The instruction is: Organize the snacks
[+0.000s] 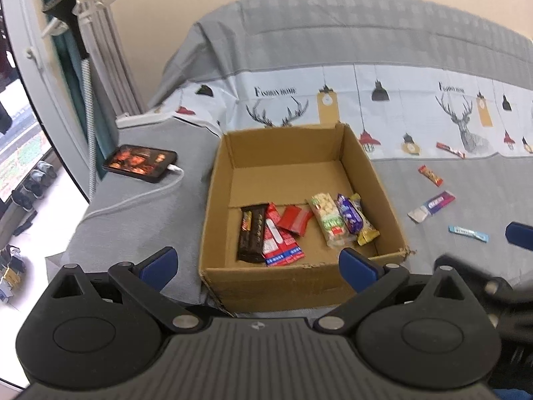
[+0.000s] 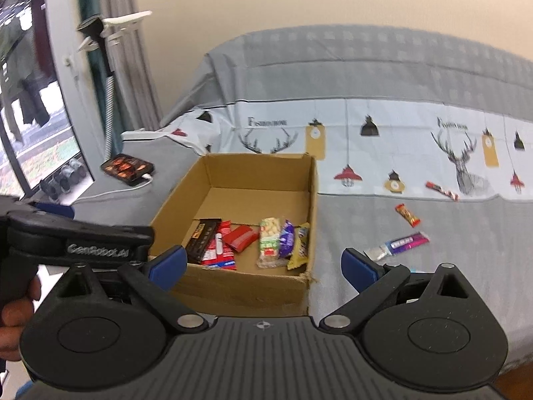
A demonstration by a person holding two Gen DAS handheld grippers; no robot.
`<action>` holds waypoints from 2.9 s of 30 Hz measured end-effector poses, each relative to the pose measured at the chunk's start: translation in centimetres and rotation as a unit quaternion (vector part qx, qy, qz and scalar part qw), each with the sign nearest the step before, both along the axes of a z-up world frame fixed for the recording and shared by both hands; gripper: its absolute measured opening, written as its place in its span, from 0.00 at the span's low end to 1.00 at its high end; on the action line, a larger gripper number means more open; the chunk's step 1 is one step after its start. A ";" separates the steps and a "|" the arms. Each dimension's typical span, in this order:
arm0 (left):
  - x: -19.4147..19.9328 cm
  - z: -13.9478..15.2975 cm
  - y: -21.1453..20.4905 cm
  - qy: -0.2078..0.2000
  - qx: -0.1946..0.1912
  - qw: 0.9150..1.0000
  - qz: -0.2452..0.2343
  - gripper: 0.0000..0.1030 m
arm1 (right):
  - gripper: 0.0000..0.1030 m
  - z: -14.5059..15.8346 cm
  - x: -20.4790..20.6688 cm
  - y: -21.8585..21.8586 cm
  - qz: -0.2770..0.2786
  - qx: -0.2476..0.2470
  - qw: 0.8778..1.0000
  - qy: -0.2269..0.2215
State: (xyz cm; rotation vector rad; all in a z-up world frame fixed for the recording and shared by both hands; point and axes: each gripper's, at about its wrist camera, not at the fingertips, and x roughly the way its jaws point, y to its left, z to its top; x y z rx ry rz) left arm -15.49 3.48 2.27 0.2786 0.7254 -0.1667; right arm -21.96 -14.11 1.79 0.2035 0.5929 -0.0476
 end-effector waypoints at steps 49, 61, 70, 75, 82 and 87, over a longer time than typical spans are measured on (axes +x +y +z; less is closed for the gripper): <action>18.7 -9.6 -28.2 0.151 0.084 0.979 -0.111 1.00 | 0.99 -24.3 17.7 -28.8 -0.163 -0.014 0.964 0.210; 19.9 -14.3 -32.8 0.166 0.119 0.965 -0.166 1.00 | 1.00 -24.9 12.9 -33.3 -0.179 0.007 0.957 0.226; 23.5 -24.4 -41.0 0.242 0.176 0.921 -0.247 1.00 | 0.99 -24.9 13.2 -32.8 -0.199 0.001 0.951 0.238; 24.7 -25.5 -40.0 0.278 0.122 0.929 -0.213 0.80 | 0.96 -25.1 13.5 -32.3 -0.209 -0.003 0.950 0.231; 23.5 -22.5 -37.2 0.266 0.095 0.940 -0.192 0.17 | 0.13 -23.7 13.1 -30.4 -0.176 0.004 0.963 0.204; 21.4 -16.3 -32.9 0.238 0.024 0.952 -0.190 0.17 | 0.12 -20.1 11.3 -30.4 -0.210 0.025 0.963 0.165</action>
